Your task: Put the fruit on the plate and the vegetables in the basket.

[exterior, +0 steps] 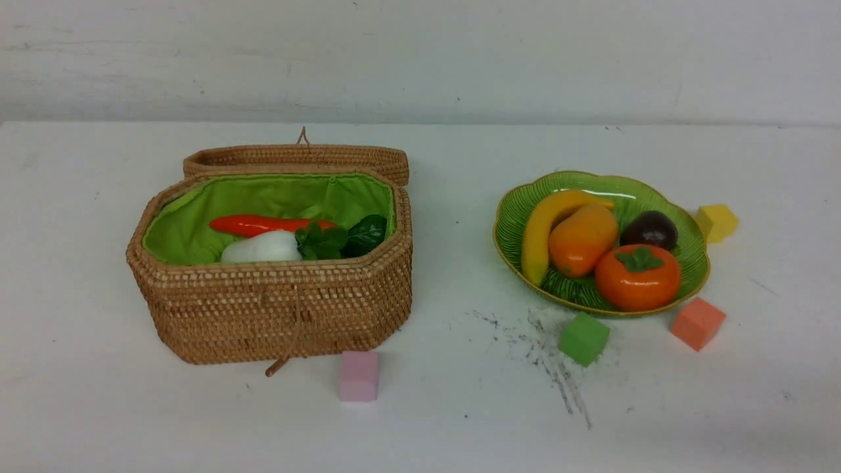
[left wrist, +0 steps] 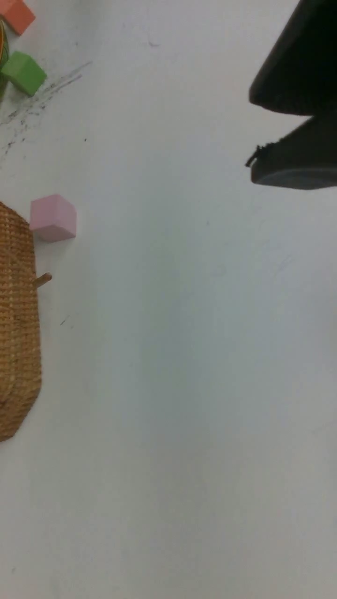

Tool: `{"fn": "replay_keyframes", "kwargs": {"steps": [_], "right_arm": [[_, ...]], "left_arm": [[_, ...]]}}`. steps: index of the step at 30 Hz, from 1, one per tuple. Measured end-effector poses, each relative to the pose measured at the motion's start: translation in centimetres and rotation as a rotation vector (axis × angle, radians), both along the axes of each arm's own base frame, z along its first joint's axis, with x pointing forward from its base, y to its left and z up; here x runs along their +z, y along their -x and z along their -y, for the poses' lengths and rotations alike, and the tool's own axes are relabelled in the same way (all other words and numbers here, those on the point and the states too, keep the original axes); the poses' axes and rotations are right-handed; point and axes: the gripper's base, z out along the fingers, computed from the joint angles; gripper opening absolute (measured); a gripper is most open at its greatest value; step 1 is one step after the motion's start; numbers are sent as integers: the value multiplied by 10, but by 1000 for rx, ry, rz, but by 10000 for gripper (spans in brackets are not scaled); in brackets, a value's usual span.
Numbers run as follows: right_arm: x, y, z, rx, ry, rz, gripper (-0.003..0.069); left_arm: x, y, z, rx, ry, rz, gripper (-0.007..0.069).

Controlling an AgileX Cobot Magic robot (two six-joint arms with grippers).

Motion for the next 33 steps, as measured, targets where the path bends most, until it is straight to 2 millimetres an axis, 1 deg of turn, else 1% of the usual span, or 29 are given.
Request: {"fn": "replay_keyframes", "kwargs": {"steps": [2, 3, 4, 5, 6, 9, 12, 15, 21, 29, 33], "right_arm": [[-9, 7, 1, 0, 2, 20, -8], [-10, 8, 1, -1, 3, 22, -8], [-13, 8, 1, -1, 18, 28, -8], [-14, 8, 1, -1, 18, 27, -8], [-14, 8, 2, -1, 30, 31, -8], [-14, 8, 2, -1, 40, 34, -8], [-14, 8, 2, -1, 40, 34, -8], [-14, 8, 2, -1, 40, 33, -8], [-19, 10, 2, 4, 45, -24, -8], [-20, 10, 2, 5, 46, -34, -4], [-20, 10, 2, 5, 46, -34, -4]], "left_arm": [[-2, 4, 2, 2, 78, -20, 72], [-2, 4, 2, 2, 85, -23, 67], [-1, 7, 5, -4, 153, -36, 24], [-1, 7, 6, -2, 163, -39, 15], [0, 8, 8, -14, 209, -51, -11], [4, 10, 14, -39, 285, -67, -13], [4, 11, 15, -51, 311, -77, -13], [4, 11, 16, -53, 314, -80, -13], [2, 10, 15, -43, 298, -74, -13], [1, 8, 14, -30, 280, -64, -13], [-10, 5, 16, -13, 260, -97, -13]]}}
